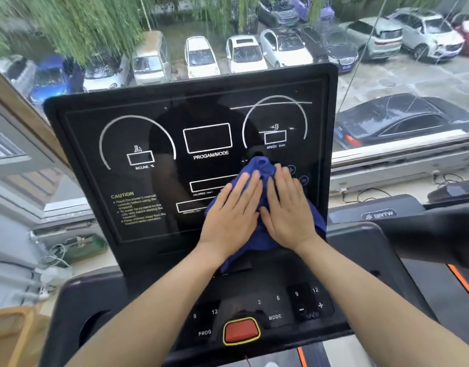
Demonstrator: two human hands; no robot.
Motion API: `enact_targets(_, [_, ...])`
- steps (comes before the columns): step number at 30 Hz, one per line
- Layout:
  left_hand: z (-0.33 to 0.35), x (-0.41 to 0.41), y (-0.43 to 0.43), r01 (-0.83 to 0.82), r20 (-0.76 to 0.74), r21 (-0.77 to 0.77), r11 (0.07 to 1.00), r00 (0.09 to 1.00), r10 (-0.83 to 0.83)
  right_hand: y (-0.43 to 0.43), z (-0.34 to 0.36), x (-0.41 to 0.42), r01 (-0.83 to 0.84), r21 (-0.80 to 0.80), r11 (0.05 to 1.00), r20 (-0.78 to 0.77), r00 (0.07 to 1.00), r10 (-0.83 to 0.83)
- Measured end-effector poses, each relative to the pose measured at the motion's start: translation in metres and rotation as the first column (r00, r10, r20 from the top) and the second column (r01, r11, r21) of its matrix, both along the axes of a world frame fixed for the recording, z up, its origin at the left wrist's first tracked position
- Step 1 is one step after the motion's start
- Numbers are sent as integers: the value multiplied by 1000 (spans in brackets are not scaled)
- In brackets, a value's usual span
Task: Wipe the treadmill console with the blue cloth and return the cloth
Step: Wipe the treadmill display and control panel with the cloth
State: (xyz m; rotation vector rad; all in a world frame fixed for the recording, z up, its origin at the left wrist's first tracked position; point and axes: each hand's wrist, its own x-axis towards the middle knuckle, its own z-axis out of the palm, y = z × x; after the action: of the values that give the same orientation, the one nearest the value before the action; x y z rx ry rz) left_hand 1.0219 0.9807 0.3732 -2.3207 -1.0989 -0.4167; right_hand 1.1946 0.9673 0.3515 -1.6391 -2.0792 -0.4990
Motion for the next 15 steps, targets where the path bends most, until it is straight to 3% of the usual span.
enact_targets(4, [15,-24,-3,-22,63,3,1000,998,21,-4,13,-6,-47,-2,999,-31,998,47])
enact_targets(6, [26,-40,1,-43,92,47,998,995,39,-7,16,4,20,66,998,-14,1000,-19])
enact_targets(10, [41,-69,11,-5,57,137,991,998,-3,-20,32,18,129,190,973,-122,987,-107])
enact_targets(15, [52,-69,9,-76,38,225,971,997,70,-26,70,-10,312,-123,942,-163,930,-329])
